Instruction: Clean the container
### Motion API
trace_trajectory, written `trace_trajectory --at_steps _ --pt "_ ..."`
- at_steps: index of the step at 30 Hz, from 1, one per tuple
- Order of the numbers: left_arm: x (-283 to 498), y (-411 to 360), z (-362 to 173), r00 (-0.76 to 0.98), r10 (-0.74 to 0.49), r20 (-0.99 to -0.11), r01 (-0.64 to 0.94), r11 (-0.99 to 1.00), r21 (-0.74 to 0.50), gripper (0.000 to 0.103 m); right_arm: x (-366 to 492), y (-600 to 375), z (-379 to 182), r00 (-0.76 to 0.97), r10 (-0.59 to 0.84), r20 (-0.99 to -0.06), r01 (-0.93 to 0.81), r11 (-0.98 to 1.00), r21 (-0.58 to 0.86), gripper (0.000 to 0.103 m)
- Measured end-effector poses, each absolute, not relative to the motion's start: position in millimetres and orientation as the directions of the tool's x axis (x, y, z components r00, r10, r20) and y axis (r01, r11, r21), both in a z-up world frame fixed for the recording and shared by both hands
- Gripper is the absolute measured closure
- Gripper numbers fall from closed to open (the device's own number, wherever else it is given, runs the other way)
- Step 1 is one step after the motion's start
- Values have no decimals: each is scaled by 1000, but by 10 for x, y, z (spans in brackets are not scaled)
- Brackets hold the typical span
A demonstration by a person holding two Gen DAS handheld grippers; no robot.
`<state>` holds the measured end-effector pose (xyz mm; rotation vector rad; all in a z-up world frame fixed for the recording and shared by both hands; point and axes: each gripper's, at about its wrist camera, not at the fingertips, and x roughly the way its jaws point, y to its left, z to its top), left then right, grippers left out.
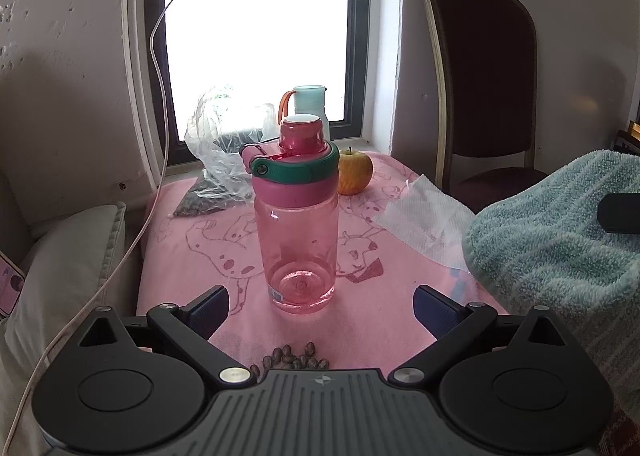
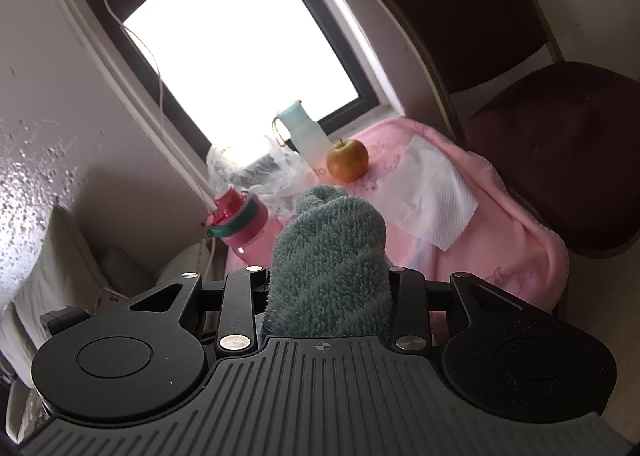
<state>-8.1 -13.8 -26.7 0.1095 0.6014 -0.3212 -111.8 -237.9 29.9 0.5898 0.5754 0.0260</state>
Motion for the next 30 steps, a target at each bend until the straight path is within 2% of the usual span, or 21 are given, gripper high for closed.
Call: trace_trajectory --at_steps 30 --pt "-106 -144 -230 781 -265 -565 326 945 8 4 -1101 -2331 302 840 192 -507 131 836 533 63"
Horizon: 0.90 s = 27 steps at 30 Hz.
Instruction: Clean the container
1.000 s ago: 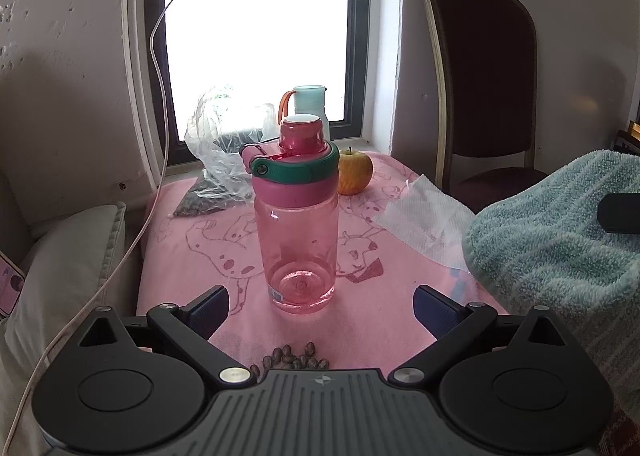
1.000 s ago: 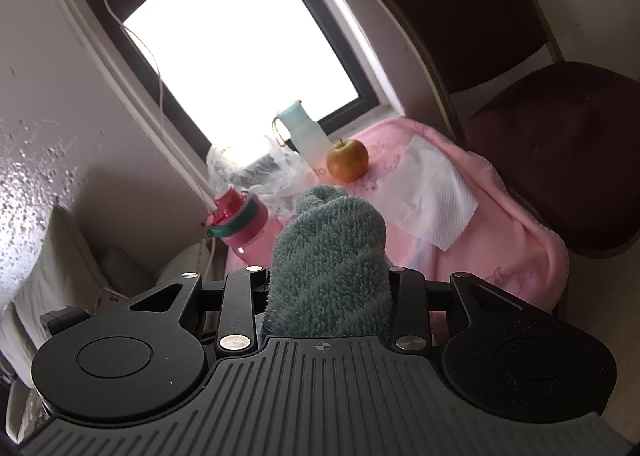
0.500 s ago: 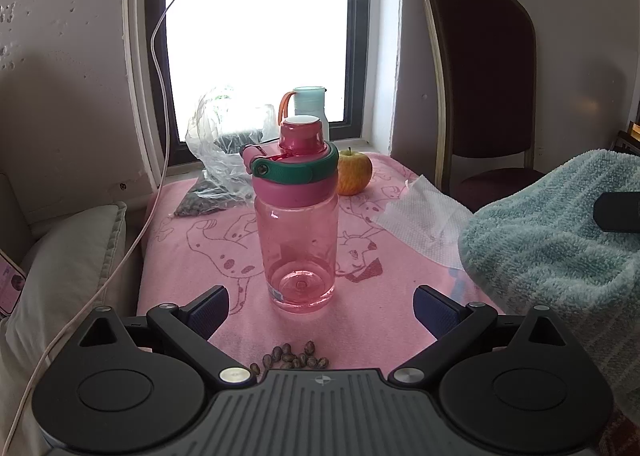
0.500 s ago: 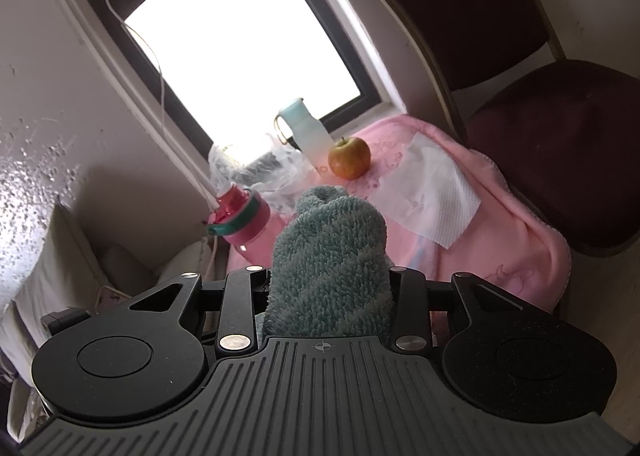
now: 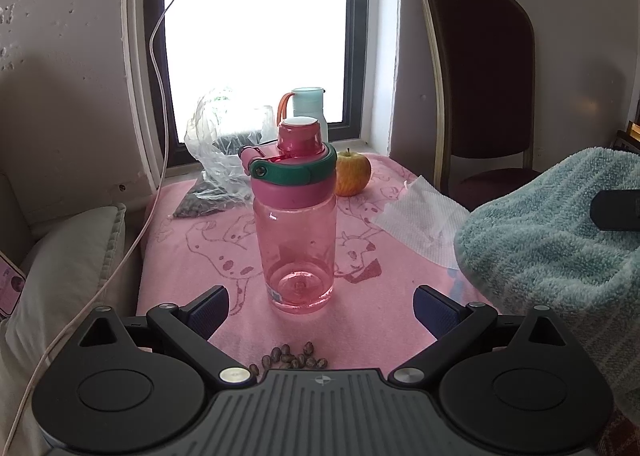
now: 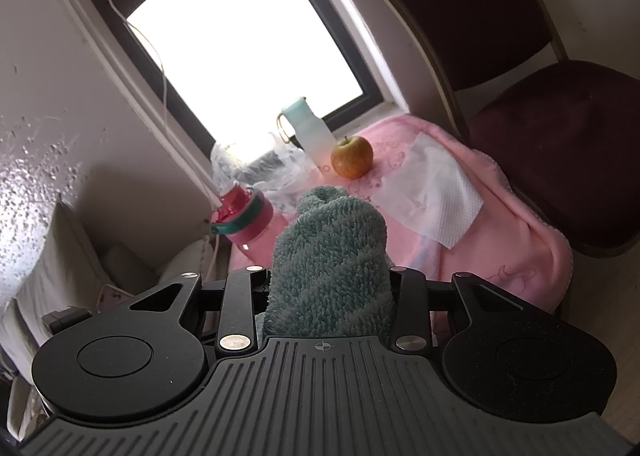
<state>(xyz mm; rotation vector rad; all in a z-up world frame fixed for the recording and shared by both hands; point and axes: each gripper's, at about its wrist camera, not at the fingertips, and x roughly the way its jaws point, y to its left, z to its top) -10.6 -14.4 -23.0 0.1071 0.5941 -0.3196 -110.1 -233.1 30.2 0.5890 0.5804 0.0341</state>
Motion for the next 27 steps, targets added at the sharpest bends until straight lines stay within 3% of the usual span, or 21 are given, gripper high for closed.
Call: trace_trajectory --at_steps 27 --pt "-89 -7 -267 781 -245 -574 303 953 5 4 -1022 -2258 273 833 204 -515 126 836 535 63"
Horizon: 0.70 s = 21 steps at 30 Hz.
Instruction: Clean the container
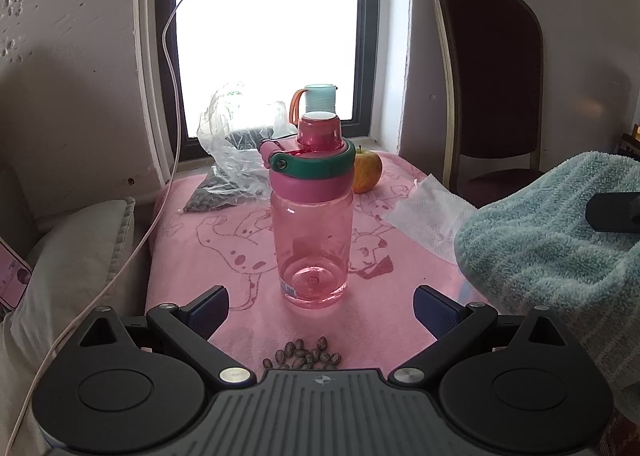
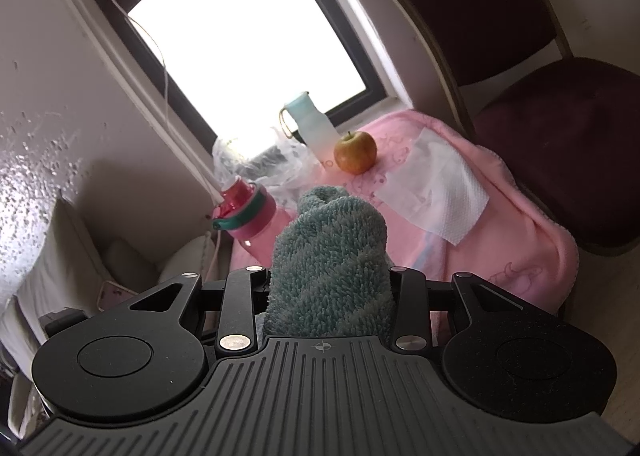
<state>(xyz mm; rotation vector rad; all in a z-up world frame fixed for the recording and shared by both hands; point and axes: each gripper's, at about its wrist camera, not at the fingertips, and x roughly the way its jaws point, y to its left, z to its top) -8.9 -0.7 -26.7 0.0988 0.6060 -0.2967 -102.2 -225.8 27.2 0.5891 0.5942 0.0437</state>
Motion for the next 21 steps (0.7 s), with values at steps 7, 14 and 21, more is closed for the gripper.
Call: trace_trajectory --at_steps 7,14,21 --pt "-68 226 -311 777 -202 -596 266 964 20 4 -764 -2160 197 817 249 -520 95 831 548 63" --pt "-72 500 -323 780 -142 -609 212 976 43 3 -354 -2053 58 832 159 -532 143 865 481 63" --pt "48 445 -337 782 -74 -619 155 985 78 3 68 -2051 -54 847 118 -518 140 891 431 63"
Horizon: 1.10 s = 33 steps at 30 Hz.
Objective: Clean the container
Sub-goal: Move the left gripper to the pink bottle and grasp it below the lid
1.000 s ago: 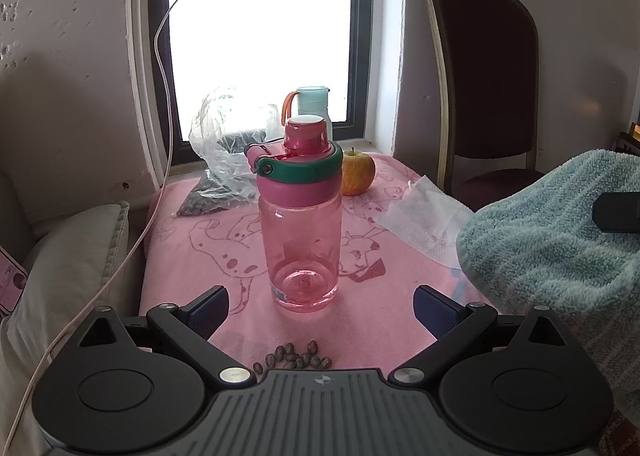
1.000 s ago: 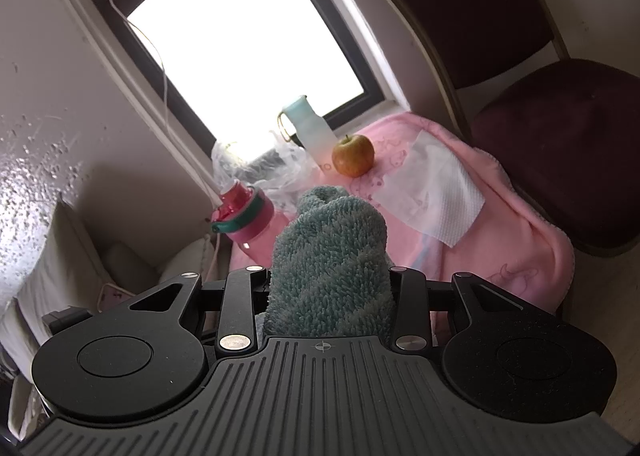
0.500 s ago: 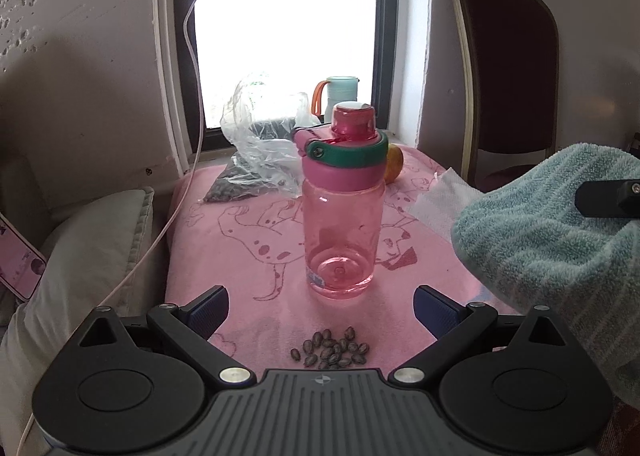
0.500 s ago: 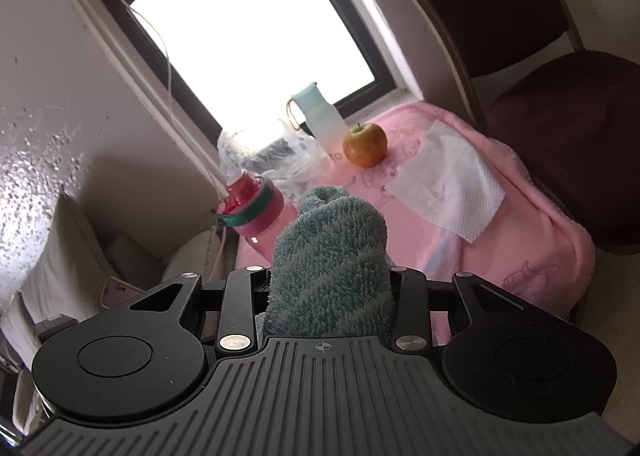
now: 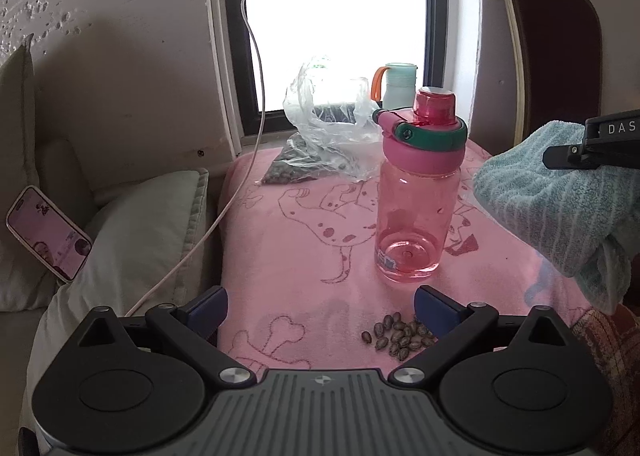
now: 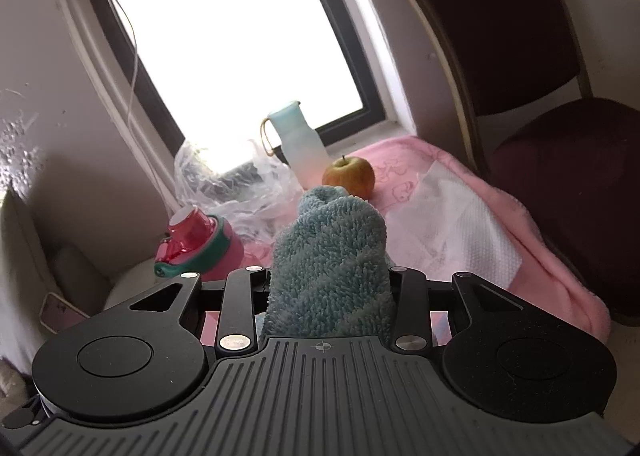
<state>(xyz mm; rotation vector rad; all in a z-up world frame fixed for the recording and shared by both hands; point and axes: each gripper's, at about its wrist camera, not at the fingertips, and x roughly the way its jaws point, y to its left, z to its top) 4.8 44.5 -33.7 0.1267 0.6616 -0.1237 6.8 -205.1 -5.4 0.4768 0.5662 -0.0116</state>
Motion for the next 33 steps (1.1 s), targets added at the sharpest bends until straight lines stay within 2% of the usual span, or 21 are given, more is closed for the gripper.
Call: trace_trajectory --at_steps 10,16,20,30,33 --pt "392 -264 -293 783 -54 -619 152 982 108 3 304 -2367 -529 784 237 -574 91 870 484 63" --pt "662 -643 -233 820 9 -572 107 980 169 3 268 -2621 -718 784 278 -555 98 827 554 62" --pt "907 -795 -274 818 107 -565 21 976 215 3 242 -2719 -731 789 290 -541 89 818 568 62" --pt "1183 -827 -387 803 176 -570 -64 975 211 5 91 -2850 -641 796 301 -525 80 807 585 61" --pt "1179 -805 -398 815 155 -558 -35 975 220 6 50 -2867 -557 804 285 -523 78 820 567 61"
